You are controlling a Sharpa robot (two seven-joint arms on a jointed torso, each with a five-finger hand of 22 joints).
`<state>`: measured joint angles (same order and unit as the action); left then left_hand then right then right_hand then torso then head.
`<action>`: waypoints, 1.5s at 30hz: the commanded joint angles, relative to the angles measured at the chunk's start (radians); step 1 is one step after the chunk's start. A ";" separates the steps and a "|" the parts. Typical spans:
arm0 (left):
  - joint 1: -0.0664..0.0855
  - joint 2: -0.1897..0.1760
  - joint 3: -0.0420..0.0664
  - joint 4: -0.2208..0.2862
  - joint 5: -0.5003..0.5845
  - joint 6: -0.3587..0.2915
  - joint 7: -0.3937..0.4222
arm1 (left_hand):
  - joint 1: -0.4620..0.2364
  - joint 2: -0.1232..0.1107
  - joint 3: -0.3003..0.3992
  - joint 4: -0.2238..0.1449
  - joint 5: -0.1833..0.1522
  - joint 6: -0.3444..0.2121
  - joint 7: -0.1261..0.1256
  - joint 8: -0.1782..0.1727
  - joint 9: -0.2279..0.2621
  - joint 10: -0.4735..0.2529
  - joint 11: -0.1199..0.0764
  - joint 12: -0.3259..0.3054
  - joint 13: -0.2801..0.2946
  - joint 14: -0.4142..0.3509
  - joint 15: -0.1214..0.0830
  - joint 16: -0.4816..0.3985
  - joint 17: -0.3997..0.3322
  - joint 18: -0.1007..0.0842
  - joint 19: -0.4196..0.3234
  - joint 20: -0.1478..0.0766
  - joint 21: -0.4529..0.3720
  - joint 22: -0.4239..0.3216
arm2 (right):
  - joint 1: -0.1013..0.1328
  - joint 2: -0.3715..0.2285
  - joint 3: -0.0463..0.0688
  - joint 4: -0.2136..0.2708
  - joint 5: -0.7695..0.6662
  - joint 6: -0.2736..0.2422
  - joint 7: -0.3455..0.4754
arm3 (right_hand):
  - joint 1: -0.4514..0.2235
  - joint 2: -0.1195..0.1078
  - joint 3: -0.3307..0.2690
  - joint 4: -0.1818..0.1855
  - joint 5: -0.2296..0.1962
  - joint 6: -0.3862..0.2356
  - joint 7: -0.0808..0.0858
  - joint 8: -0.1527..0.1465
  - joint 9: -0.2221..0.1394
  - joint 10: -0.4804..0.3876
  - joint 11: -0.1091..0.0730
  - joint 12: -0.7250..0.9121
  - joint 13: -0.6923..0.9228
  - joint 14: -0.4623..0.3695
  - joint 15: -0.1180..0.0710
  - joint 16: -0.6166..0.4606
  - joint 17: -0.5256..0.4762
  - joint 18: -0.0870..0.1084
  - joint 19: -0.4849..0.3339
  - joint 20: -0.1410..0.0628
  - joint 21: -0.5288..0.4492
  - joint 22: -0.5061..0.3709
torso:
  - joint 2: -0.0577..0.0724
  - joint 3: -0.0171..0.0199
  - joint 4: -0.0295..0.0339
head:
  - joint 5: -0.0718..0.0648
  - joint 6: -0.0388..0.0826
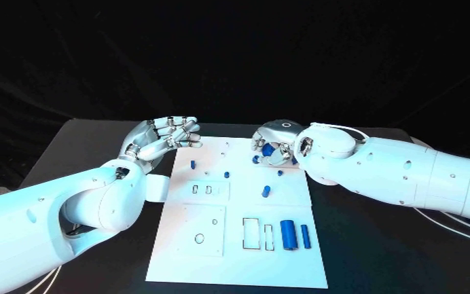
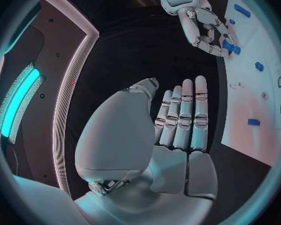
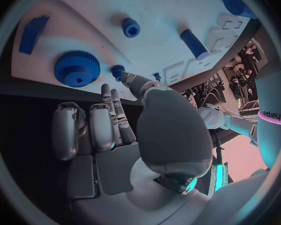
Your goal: Assemble the parts on the task board
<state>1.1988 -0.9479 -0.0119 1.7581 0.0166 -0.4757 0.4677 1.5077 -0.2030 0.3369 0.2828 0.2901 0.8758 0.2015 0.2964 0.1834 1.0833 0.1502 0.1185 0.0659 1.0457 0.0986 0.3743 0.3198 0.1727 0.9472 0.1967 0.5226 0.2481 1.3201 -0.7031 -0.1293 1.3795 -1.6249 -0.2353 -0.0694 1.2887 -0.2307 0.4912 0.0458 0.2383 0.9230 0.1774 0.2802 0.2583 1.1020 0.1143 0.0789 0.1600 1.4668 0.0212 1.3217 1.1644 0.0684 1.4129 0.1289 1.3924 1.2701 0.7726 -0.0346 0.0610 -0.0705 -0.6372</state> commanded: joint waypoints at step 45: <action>0.006 -0.001 0.001 -0.018 0.004 0.028 -0.021 | -0.004 -0.002 0.009 -0.003 -0.006 -0.006 0.006 -0.007 0.001 0.003 0.001 -0.011 0.001 0.003 -0.001 0.000 0.006 0.009 0.006 -0.003 0.015 0.007 | 0.003 0.069 0.007 -0.031 -0.061 -0.239 -0.085 | 0.074 0.079 0.106 -0.032 -0.054 0.095 -0.043 0.082 0.089 0.127 -0.049 0.047 0.044 0.049 -0.032 0.096 0.103 -0.043 0.088 -0.032 0.119 0.192 | 0.019 -0.0119 0.0394 | -0.025 0.023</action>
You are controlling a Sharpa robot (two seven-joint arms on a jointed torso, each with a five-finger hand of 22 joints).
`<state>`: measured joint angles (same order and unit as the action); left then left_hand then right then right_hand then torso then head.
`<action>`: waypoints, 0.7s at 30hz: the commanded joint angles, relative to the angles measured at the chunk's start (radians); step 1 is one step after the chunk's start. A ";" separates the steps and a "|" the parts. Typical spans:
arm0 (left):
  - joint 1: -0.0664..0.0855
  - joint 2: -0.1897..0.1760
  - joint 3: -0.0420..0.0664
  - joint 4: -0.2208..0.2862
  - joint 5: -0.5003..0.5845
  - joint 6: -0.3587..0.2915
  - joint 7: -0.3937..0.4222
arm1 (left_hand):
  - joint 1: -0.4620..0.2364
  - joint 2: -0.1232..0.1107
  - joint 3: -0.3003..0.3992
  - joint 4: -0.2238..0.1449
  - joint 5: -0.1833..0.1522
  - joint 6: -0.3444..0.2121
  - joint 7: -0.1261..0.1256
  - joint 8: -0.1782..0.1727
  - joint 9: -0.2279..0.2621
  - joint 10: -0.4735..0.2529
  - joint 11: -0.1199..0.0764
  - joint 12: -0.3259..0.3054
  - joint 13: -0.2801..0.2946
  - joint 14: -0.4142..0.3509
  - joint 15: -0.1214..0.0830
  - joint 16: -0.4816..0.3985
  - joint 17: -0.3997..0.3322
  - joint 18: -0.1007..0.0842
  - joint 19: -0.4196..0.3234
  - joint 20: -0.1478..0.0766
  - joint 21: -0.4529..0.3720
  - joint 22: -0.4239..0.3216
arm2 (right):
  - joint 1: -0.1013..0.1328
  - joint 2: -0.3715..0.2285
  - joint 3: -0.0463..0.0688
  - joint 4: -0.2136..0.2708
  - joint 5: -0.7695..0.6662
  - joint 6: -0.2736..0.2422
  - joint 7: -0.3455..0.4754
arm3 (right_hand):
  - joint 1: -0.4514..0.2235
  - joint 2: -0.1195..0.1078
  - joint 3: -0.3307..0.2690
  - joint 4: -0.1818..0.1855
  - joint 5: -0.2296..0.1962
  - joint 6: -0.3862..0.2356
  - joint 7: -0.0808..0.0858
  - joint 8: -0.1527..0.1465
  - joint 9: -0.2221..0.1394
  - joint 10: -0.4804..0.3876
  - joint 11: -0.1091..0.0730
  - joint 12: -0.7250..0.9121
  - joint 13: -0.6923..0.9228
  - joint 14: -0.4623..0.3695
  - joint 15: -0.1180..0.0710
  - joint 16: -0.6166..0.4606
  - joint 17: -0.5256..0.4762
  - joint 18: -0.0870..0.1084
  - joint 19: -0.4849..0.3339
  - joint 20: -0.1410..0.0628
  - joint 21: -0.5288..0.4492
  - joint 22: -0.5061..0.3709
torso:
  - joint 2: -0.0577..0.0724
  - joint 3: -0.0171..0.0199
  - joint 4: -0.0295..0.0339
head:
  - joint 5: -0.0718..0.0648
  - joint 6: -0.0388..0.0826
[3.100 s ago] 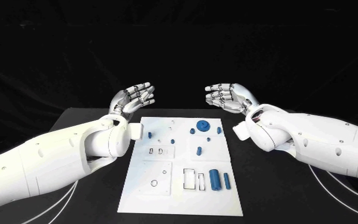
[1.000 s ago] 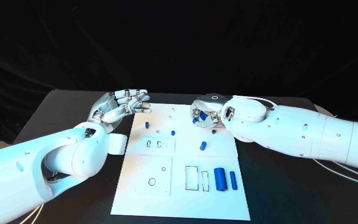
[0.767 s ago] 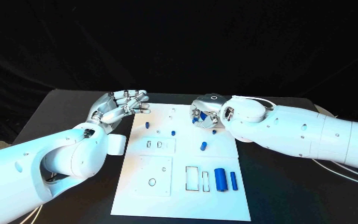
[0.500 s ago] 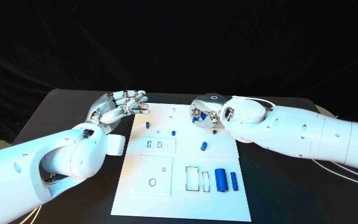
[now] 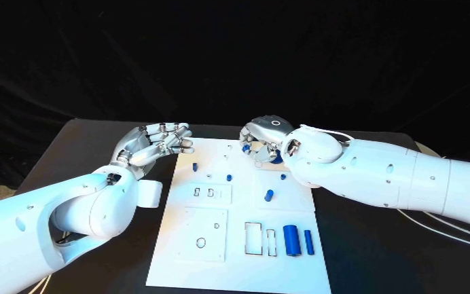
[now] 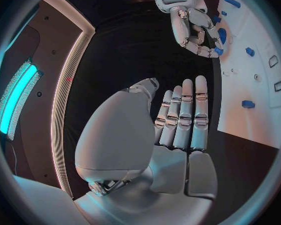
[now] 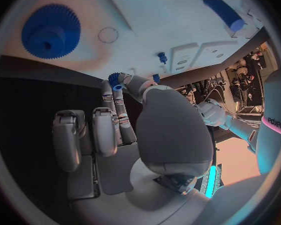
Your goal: Assemble the parts on the task board
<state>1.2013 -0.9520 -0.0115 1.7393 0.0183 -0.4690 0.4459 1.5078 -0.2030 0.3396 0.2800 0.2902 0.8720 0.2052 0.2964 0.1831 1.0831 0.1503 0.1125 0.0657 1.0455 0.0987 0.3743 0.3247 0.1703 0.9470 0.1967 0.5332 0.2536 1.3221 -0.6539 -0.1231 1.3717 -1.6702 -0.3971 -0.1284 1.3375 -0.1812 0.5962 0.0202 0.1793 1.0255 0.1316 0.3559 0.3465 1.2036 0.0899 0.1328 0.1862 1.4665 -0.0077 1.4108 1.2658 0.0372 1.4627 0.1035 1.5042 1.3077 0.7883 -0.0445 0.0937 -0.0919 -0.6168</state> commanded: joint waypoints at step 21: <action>0.004 0.010 0.001 0.000 0.002 0.026 -0.002 | -0.004 -0.003 0.007 -0.001 -0.007 -0.002 0.003 -0.007 0.001 0.003 0.002 -0.006 0.001 0.003 0.000 0.000 0.002 0.011 0.005 -0.003 0.005 0.002 | -0.009 0.130 0.001 -0.143 0.005 -0.043 -0.003 | 0.016 0.027 0.002 -0.008 0.002 -0.016 0.005 0.007 0.009 0.020 -0.021 -0.012 0.021 0.049 0.000 0.008 0.000 -0.012 0.038 -0.004 0.007 0.156 | 0.006 -0.0043 0.0188 | -0.011 -0.007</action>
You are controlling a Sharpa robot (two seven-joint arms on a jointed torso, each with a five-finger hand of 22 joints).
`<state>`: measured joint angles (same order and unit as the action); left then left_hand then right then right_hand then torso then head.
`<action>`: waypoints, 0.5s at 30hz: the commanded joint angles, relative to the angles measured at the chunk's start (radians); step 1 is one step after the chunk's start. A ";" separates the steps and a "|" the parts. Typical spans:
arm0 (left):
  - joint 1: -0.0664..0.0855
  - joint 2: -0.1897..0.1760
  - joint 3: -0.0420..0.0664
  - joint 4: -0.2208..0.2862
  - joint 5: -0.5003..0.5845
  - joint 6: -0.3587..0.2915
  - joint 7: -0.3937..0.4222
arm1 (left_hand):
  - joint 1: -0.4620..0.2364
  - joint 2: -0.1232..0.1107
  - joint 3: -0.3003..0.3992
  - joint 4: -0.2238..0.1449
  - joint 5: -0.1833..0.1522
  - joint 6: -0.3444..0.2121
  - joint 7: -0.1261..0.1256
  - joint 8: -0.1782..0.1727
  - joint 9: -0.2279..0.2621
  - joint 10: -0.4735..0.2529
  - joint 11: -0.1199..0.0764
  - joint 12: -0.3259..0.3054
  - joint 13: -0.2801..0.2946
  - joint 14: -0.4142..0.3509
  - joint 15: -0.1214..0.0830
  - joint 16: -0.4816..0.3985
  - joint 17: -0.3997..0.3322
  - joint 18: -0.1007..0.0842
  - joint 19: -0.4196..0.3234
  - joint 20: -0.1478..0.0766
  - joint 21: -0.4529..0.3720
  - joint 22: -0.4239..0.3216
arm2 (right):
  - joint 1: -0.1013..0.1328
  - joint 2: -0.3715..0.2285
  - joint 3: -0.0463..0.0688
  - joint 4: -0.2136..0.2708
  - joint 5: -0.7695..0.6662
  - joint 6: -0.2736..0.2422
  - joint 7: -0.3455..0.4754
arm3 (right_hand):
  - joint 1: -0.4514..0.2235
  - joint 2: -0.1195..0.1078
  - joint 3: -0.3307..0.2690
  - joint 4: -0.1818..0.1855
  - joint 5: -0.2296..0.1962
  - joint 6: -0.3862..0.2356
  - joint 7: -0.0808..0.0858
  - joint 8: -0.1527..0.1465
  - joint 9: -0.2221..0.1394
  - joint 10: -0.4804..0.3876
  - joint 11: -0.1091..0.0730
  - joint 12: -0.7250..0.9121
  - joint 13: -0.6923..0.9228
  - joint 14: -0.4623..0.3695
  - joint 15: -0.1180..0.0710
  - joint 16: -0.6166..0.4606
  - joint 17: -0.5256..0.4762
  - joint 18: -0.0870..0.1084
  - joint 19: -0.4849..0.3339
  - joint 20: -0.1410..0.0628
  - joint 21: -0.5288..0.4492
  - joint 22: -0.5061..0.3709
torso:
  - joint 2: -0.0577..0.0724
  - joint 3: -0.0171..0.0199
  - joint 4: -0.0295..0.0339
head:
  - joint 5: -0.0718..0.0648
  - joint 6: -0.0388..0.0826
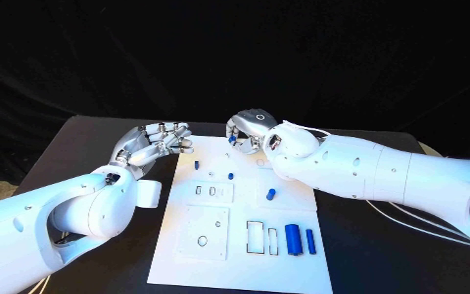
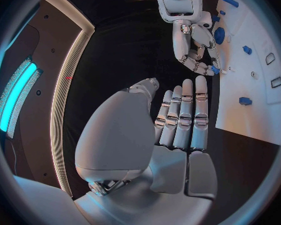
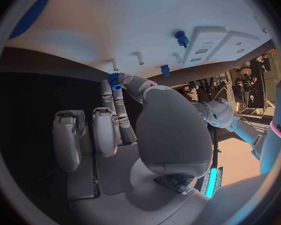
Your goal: Assemble the parts on the task board
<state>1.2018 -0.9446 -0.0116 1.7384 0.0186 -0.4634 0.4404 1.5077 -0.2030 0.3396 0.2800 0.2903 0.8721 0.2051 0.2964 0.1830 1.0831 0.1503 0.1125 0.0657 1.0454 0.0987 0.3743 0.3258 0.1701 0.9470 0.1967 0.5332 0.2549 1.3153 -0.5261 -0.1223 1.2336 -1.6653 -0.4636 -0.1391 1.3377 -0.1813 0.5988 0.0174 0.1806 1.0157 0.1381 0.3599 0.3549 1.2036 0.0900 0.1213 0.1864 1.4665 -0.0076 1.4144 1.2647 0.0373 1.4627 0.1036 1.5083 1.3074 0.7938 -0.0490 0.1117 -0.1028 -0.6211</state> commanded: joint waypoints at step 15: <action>0.007 0.002 0.001 0.000 0.002 0.022 0.002 | -0.004 -0.003 0.007 -0.001 -0.007 -0.002 0.003 -0.007 0.001 0.003 0.002 -0.006 0.001 0.003 0.000 0.000 0.001 0.011 0.005 -0.003 0.005 0.001 | -0.004 0.001 0.000 -0.010 0.005 0.075 0.015 | 0.009 0.025 -0.003 -0.004 -0.003 -0.008 -0.001 0.004 0.004 0.020 -0.021 -0.002 0.022 0.049 0.001 0.005 0.000 -0.012 0.037 -0.003 0.003 0.156 | 0.001 -0.0017 0.0063 | -0.006 -0.005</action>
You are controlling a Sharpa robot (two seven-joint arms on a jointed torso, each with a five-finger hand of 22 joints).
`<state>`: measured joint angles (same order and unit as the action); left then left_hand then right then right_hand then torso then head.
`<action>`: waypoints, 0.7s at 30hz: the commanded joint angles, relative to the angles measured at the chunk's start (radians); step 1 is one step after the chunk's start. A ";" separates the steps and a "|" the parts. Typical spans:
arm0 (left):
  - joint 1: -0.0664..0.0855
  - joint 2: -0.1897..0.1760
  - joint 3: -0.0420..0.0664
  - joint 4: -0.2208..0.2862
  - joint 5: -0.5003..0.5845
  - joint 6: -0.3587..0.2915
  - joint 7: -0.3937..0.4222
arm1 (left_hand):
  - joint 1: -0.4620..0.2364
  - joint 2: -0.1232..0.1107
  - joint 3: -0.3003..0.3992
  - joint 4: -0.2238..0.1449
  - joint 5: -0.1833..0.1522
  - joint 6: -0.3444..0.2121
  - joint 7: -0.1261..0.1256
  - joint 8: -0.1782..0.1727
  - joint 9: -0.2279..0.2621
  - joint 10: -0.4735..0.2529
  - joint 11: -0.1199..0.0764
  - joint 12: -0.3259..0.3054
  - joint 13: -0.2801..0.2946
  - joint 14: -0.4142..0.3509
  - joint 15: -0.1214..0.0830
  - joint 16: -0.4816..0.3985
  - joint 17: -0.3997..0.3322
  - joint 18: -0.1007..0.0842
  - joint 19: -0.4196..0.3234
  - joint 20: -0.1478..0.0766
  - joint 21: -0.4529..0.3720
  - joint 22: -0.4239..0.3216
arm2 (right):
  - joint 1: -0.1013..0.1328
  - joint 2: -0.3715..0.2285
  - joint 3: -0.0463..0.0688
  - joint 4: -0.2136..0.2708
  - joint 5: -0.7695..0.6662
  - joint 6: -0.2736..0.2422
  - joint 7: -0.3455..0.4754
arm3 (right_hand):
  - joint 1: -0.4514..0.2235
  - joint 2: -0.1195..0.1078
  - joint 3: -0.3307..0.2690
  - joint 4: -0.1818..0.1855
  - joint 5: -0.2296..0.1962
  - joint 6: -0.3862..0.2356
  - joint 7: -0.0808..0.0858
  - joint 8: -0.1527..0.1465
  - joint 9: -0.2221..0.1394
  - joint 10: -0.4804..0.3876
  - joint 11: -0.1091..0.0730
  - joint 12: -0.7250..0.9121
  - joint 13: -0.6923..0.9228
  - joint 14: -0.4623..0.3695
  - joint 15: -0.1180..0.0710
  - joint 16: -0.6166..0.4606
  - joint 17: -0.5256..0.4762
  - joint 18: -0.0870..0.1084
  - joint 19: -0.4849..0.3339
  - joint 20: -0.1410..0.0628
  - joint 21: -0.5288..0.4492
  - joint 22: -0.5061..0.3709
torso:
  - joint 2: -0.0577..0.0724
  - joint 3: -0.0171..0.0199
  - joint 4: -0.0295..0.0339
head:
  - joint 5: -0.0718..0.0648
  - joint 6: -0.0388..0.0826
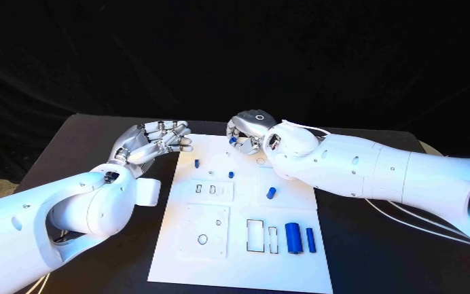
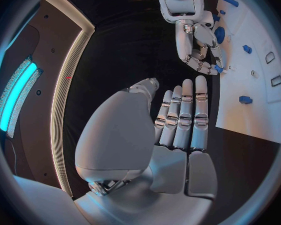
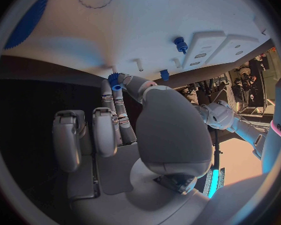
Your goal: Assemble the parts on the task board
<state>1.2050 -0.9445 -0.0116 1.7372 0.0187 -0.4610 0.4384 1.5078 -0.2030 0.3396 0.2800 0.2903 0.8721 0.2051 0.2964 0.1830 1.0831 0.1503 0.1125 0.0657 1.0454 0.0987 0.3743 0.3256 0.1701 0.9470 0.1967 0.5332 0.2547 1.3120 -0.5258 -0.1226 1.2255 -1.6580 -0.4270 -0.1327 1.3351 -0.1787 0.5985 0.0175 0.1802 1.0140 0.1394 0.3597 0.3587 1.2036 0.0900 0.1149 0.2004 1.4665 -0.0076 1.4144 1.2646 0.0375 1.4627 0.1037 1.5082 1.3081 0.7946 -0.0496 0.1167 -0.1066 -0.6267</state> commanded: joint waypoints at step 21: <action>0.013 0.001 0.001 0.003 0.002 0.022 0.000 | -0.004 -0.003 0.007 -0.002 -0.007 -0.003 0.003 -0.007 0.001 0.002 0.002 -0.008 0.001 0.002 0.000 -0.001 0.002 0.011 0.004 -0.003 0.008 0.003 | -0.008 0.041 -0.001 -0.073 -0.003 0.037 0.013 | -0.008 0.013 0.006 -0.001 -0.012 -0.045 0.009 -0.012 0.010 -0.011 -0.009 -0.017 0.010 0.046 0.011 0.003 -0.010 -0.008 0.024 0.004 -0.006 0.140 | 0.005 -0.0040 0.0111 | -0.005 -0.001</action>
<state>1.2148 -0.9447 -0.0116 1.7374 0.0188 -0.4588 0.4350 1.5078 -0.2030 0.3425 0.2771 0.2866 0.8721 0.2051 0.2923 0.1829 1.0831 0.1503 0.1075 0.0656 1.0454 0.0988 0.3743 0.3269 0.1700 0.9470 0.1968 0.5373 0.2564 1.3041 -0.4873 -0.1239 1.1596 -1.6533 -0.3940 -0.1206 1.3294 -0.1706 0.5982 0.0176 0.1735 0.9720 0.1511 0.3503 0.3694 1.1965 0.0834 0.1015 0.2112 1.4637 -0.0029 1.4143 1.2546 0.0376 1.4627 0.1037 1.5063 1.3078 0.7980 -0.0529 0.1264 -0.1110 -0.6262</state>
